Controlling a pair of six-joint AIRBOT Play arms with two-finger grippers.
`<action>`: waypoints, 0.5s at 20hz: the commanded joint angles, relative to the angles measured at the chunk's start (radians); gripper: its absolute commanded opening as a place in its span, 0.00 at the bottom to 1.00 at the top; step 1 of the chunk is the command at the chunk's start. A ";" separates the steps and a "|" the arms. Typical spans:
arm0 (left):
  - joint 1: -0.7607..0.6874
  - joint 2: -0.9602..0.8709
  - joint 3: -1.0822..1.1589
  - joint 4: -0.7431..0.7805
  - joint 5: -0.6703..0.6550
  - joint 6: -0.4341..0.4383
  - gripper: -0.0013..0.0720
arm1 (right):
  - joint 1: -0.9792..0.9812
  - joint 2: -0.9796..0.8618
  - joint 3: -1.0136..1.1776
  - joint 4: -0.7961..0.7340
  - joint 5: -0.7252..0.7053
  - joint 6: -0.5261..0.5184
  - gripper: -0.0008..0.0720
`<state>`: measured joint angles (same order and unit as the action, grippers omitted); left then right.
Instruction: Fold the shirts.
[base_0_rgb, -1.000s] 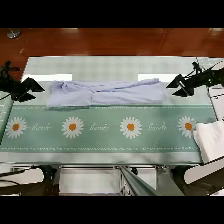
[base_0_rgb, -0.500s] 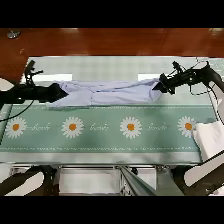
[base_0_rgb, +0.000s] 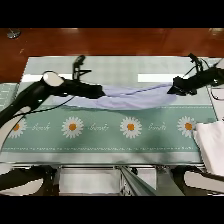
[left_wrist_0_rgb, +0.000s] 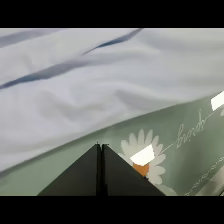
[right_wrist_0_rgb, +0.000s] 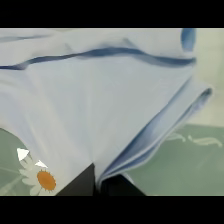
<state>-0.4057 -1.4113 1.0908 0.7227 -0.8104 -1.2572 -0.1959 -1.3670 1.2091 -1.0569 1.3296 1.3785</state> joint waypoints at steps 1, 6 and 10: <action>-0.166 -0.180 0.164 -0.005 0.058 -0.038 0.04 | -0.009 0.300 -0.198 -0.066 -0.030 0.014 0.04; -0.316 -0.459 0.435 -0.005 -0.046 -0.155 0.04 | -0.008 0.562 -0.254 -0.070 -0.003 0.089 0.04; -0.444 -0.570 0.562 -0.007 -0.161 -0.174 0.04 | -0.008 0.629 -0.253 -0.004 0.042 0.078 0.04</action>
<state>-0.7601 -1.8915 1.5555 0.7162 -0.8833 -1.3972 -0.2035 -0.8032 0.9665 -1.1065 1.3434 1.4559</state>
